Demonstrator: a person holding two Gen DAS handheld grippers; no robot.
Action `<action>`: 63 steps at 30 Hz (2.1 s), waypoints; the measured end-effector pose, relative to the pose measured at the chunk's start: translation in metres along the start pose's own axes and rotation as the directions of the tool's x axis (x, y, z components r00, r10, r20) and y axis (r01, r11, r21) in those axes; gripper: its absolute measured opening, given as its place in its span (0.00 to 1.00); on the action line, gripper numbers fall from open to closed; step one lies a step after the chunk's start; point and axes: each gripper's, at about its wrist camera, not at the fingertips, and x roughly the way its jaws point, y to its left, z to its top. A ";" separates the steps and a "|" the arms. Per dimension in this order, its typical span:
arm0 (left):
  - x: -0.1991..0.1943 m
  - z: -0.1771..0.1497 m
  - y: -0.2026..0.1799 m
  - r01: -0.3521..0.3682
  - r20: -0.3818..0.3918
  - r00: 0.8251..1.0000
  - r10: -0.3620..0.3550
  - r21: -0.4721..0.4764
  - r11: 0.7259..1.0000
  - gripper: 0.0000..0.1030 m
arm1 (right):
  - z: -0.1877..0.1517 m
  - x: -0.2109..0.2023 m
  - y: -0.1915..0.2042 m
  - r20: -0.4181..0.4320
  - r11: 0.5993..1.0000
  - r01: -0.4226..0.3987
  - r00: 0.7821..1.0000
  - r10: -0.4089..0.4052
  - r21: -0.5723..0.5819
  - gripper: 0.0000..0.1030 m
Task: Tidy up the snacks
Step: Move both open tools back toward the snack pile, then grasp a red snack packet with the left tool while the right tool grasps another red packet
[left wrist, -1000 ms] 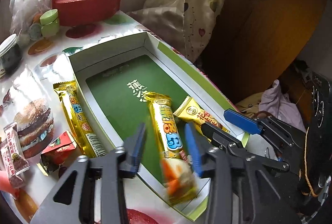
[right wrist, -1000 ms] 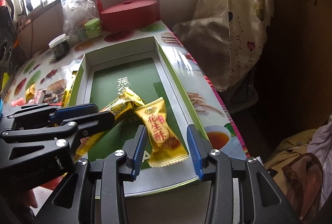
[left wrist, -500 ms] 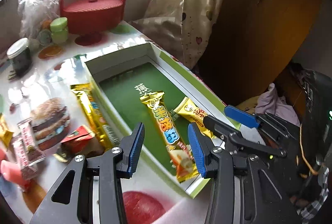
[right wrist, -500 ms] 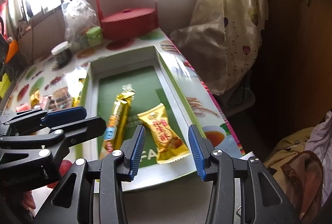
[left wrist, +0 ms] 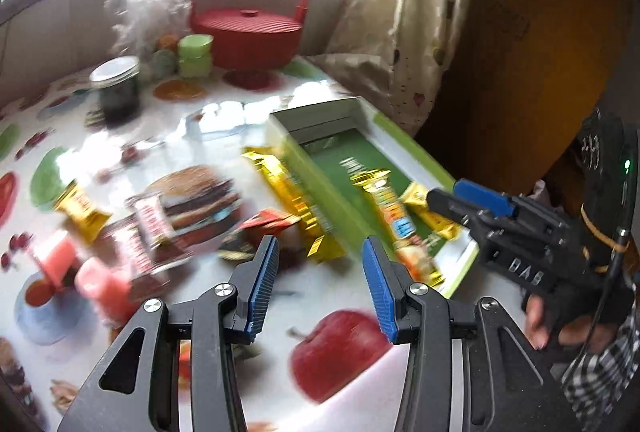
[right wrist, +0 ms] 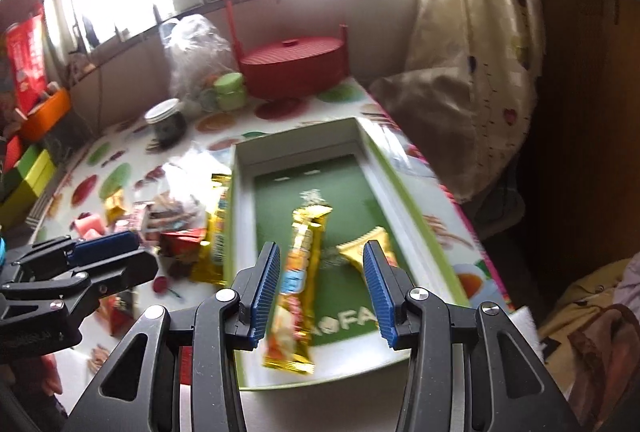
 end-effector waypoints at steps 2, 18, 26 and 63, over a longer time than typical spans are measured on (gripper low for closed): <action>-0.002 -0.007 0.011 -0.020 -0.009 1.000 0.020 -0.015 1.000 0.44 | 0.003 0.004 0.011 -0.005 0.999 -0.025 1.000 0.025 -0.021 0.41; 0.005 -0.047 0.056 -0.061 -0.096 0.994 0.055 -0.062 0.996 0.44 | 0.006 0.051 0.095 -0.127 0.931 -0.247 0.967 0.220 -0.270 0.45; 0.008 -0.052 0.052 -0.062 -0.116 0.992 0.059 -0.030 0.998 0.44 | 0.006 0.080 0.116 -0.228 0.872 -0.307 0.945 0.234 -0.381 0.48; -0.004 -0.051 0.052 -0.085 -0.059 0.995 0.083 -0.018 0.996 0.24 | 0.003 0.083 0.116 -0.188 0.914 -0.239 0.965 0.185 -0.327 0.20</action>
